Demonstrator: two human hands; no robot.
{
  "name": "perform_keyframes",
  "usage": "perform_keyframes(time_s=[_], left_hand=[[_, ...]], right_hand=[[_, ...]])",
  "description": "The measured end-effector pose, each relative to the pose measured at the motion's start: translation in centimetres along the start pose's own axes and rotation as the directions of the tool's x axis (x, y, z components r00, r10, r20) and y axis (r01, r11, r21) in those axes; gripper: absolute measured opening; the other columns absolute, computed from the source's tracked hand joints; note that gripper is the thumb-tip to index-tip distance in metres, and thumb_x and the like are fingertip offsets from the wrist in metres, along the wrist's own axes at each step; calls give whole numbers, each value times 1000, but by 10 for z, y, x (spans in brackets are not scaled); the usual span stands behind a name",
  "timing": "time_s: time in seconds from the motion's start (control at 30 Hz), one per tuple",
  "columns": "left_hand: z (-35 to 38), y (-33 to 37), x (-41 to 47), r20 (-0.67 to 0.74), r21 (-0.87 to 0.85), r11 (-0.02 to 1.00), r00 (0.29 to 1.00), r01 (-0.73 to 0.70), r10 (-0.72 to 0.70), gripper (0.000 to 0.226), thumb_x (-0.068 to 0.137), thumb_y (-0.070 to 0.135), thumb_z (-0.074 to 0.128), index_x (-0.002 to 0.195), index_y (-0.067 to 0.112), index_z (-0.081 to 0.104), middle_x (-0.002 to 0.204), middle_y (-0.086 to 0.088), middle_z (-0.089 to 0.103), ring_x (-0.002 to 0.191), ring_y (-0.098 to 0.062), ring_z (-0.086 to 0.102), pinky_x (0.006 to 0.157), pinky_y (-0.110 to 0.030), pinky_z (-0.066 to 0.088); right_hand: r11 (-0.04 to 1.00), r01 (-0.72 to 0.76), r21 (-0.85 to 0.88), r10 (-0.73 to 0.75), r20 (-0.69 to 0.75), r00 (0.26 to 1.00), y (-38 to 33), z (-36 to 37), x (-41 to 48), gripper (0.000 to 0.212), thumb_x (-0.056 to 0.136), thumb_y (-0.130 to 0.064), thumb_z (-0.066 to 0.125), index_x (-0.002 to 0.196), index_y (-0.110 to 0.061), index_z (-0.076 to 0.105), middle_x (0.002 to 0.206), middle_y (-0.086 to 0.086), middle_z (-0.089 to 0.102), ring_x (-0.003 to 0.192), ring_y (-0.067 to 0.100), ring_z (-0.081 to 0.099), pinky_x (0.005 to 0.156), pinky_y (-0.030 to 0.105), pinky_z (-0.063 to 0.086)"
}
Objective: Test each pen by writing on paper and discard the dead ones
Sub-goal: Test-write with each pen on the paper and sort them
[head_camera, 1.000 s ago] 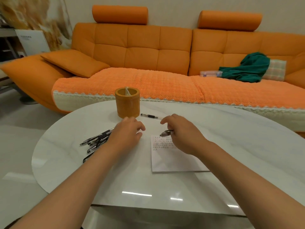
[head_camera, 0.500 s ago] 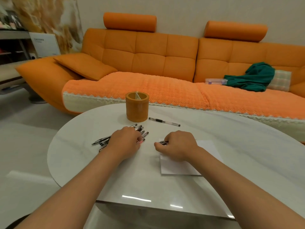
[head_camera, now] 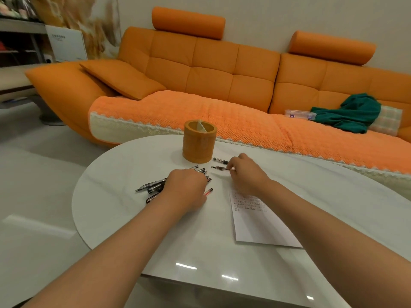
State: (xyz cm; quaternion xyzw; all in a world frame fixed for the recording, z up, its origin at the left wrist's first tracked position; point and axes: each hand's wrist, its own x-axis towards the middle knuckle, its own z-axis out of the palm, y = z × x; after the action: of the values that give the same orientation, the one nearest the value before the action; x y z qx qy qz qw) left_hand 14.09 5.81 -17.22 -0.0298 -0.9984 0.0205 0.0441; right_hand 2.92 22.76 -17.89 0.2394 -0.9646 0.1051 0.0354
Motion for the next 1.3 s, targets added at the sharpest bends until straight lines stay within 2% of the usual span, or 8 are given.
perform_keyframes(time_s=[0.2, 0.43, 0.57, 0.7, 0.8, 0.97, 1.17, 1.3], left_hand=[[-1, 0, 1, -4, -19, 1000, 1000, -6, 6, 21, 93, 30, 53, 103, 25, 70, 95, 2, 67, 80, -20, 52, 65, -29, 37], [-8, -4, -3, 58, -247, 967, 997, 61, -48, 21, 88, 36, 55, 94, 25, 73, 90, 5, 71, 87, -18, 64, 72, -29, 51], [-14, 2, -7, 36, -359, 930, 997, 72, -63, 17, 91, 36, 55, 94, 29, 71, 90, 9, 70, 86, -13, 62, 73, -30, 52], [-17, 12, -8, -10, -444, 894, 998, 53, -64, 15, 94, 36, 56, 99, 32, 70, 88, 13, 66, 84, -10, 61, 73, -31, 55], [-19, 22, -7, -49, -461, 887, 998, 14, -40, 16, 94, 36, 56, 99, 32, 71, 86, 11, 67, 80, -11, 61, 70, -35, 56], [-21, 40, -5, -61, -505, 862, 998, -51, 23, 18, 95, 42, 57, 100, 32, 72, 91, 14, 68, 82, -7, 61, 70, -32, 54], [-23, 37, -1, 40, -411, 912, 999, 1, 17, 22, 96, 46, 58, 115, 37, 63, 106, 16, 66, 93, -7, 60, 82, -35, 57], [-21, 35, 2, 80, -368, 930, 997, 21, 10, 25, 101, 33, 51, 123, 34, 64, 116, 9, 66, 98, -11, 58, 86, -32, 54]], right_hand=[[993, 13, -121, -15, -14, 1000, 10, 8, 24, 27, 103, -23, 46, 121, -22, 66, 118, 6, 56, 108, 28, 53, 85, 35, 44], [976, 69, -208, -86, -70, 994, 16, 14, 15, 36, 102, -29, 51, 137, -25, 57, 125, 5, 61, 111, 27, 53, 87, 37, 42], [982, 108, -158, -129, -127, 983, 4, 3, 1, 44, 98, -12, 48, 139, -26, 55, 124, 2, 60, 111, 24, 50, 87, 36, 41], [963, 199, 180, -196, -38, 980, -14, -21, -33, 61, 83, 8, 42, 130, -24, 64, 117, -2, 62, 104, 14, 54, 90, 35, 49], [902, 249, 353, -272, 18, 962, -20, -34, -64, 50, 82, 1, 49, 117, -27, 71, 103, -8, 69, 94, 8, 60, 82, 29, 52], [928, 264, 261, -275, 5, 962, 2, -39, -85, 23, 97, -22, 62, 116, -27, 73, 85, -13, 63, 80, 7, 56, 74, 28, 48], [960, 124, 250, -113, -58, 992, 41, -43, -98, 17, 99, -21, 58, 102, -20, 75, 89, -3, 64, 82, 16, 58, 79, 40, 51], [971, 82, 226, -60, -102, 993, 56, -40, -103, 19, 99, -21, 57, 107, -19, 74, 95, -2, 66, 90, 17, 57, 83, 34, 48]])
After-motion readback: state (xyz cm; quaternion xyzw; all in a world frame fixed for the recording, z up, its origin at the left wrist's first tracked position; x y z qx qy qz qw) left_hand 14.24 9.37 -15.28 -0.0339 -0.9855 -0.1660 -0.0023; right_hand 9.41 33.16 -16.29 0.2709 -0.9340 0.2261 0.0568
